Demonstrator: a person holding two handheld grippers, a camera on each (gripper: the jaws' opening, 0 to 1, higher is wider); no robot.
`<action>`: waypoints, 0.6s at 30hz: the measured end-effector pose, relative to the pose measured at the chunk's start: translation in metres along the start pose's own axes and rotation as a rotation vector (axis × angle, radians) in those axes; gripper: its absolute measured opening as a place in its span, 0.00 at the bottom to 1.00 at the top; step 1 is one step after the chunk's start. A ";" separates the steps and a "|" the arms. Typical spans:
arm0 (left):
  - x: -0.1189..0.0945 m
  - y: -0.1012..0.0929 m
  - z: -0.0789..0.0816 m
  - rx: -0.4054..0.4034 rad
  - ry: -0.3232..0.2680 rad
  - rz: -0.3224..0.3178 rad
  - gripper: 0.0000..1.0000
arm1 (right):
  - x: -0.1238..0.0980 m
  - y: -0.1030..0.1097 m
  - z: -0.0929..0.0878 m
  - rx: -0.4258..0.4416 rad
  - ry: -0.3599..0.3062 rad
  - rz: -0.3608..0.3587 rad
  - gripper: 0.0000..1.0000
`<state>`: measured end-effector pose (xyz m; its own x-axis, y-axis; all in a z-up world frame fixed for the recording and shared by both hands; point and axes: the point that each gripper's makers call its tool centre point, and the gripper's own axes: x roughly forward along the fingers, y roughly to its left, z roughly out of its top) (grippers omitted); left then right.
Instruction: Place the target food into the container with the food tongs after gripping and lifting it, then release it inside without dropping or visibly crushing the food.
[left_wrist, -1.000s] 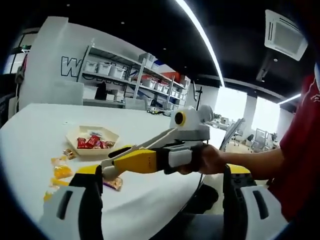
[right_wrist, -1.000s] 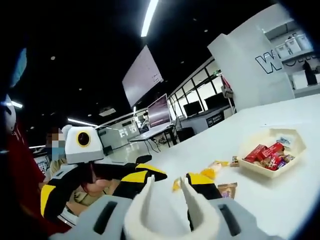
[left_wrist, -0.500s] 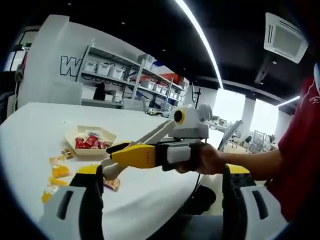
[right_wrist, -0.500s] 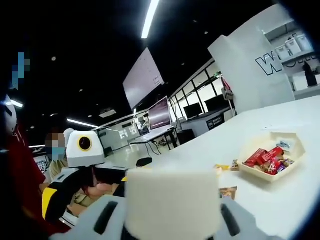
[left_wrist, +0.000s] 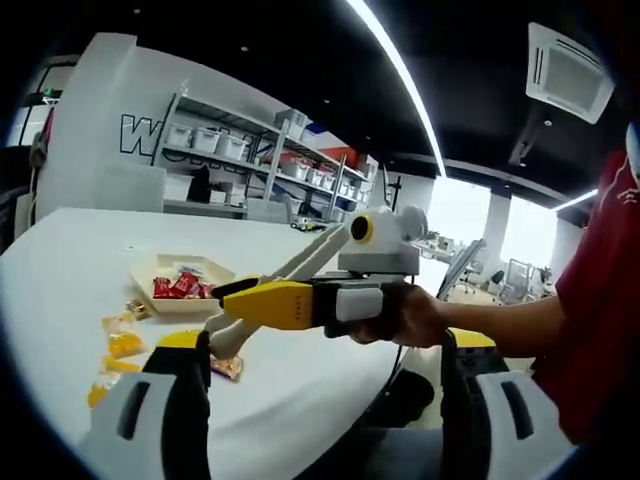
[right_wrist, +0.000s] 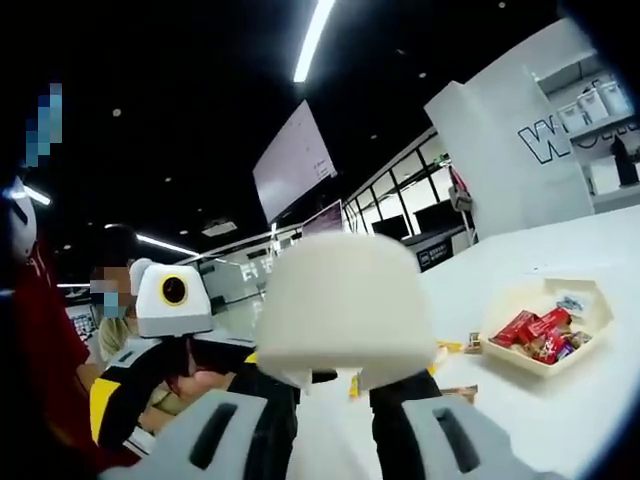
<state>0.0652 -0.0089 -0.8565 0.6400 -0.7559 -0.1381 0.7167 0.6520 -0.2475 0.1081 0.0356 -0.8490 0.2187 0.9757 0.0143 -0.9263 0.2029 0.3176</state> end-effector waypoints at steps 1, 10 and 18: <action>-0.001 0.001 0.001 -0.001 -0.005 0.000 0.91 | -0.001 0.000 0.000 0.005 -0.002 0.002 0.21; -0.008 0.024 -0.015 -0.049 0.029 0.078 0.97 | -0.005 -0.005 0.000 0.011 -0.008 -0.018 0.21; 0.000 -0.001 -0.007 -0.042 0.019 -0.009 0.93 | -0.003 -0.004 -0.001 0.012 -0.018 -0.016 0.22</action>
<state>0.0624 -0.0099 -0.8632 0.6276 -0.7632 -0.1541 0.7101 0.6422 -0.2888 0.1105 0.0317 -0.8515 0.2389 0.9707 0.0259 -0.9189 0.2174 0.3292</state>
